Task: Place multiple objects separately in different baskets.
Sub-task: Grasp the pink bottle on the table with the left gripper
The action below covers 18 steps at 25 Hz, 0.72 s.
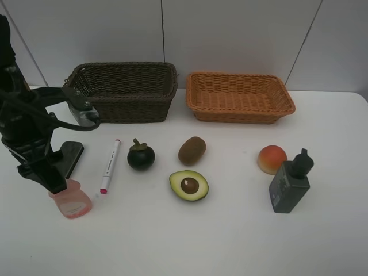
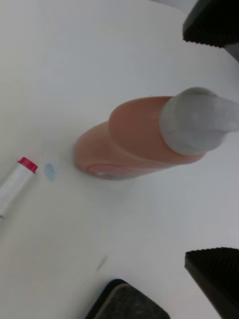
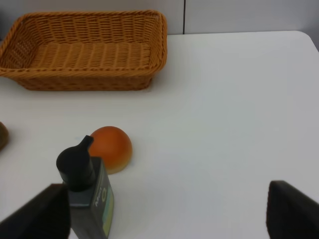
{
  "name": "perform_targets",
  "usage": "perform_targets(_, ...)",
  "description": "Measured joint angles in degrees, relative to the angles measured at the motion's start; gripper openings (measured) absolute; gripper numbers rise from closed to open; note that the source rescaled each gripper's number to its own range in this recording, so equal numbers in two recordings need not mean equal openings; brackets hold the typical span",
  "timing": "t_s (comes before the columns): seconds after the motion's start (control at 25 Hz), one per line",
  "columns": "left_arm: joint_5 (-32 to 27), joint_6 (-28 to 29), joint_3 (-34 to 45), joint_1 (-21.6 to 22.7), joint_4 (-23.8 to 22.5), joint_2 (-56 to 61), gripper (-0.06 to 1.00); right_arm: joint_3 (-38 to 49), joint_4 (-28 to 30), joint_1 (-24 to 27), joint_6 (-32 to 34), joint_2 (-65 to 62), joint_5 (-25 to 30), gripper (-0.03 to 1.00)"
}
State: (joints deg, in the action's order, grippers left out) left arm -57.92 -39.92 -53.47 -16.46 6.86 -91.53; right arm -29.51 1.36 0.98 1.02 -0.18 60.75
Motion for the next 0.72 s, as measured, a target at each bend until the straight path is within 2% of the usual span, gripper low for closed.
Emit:
perform_targets(0.24,0.7,-1.8,0.0,-0.3,0.2,-3.3,1.00,0.0,0.0,0.0,0.0,0.0,0.0,1.00)
perform_targets(0.4,2.2,-2.1,0.0,-3.0,-0.3,-5.9,1.00,0.0,0.0,0.0,0.0,0.0,0.0,1.00)
perform_targets(0.52,3.4,-1.2,0.0,-4.6,-2.1,-8.2,1.00,0.0,0.0,0.0,0.0,0.0,0.0,1.00)
perform_targets(0.72,5.3,2.4,0.0,-4.6,-6.6,-9.8,1.00,0.0,0.0,0.0,0.0,0.0,0.0,1.00)
